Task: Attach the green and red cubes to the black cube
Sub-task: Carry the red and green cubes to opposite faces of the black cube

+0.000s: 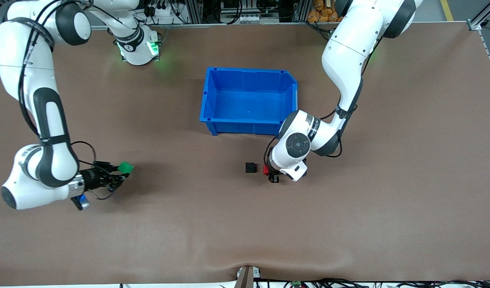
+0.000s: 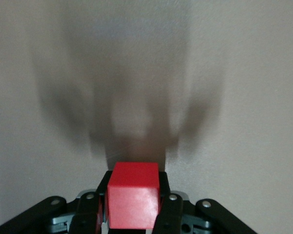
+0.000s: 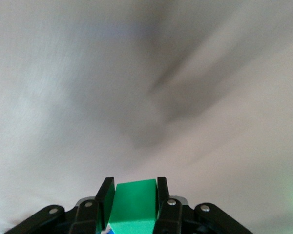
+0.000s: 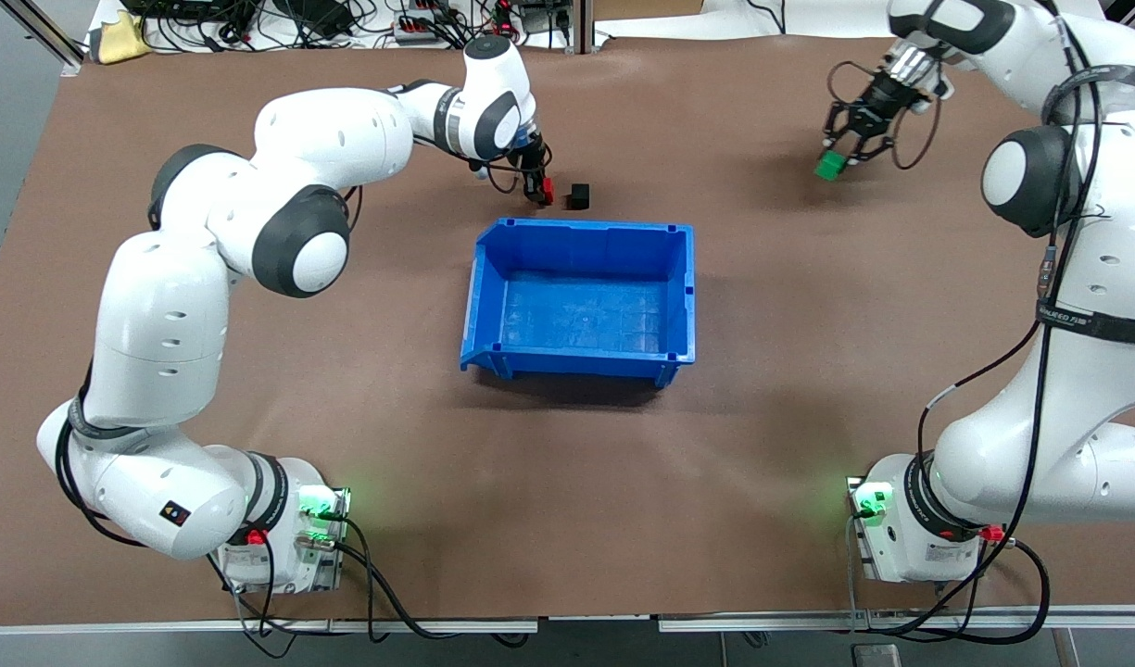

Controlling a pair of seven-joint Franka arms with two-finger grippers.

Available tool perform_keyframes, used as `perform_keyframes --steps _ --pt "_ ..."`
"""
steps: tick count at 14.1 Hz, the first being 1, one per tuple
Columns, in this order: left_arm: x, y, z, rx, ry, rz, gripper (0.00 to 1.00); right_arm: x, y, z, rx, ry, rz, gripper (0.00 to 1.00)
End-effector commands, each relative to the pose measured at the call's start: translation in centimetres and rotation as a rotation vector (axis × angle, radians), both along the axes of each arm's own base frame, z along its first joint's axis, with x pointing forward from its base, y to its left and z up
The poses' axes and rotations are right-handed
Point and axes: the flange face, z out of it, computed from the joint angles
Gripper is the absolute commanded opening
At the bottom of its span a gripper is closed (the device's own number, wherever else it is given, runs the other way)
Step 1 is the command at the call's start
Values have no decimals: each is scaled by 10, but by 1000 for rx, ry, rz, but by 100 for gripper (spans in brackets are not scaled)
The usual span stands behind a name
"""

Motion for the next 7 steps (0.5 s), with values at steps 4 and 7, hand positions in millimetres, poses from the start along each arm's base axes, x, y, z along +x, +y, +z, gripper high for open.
perform_keyframes --steps 4,7 --pt "-10 -34 -7 -24 -20 62 0 6 114 15 -88 121 -279 0" --pt "-15 -38 -13 -12 -20 48 0 3 205 15 -132 83 -402 0"
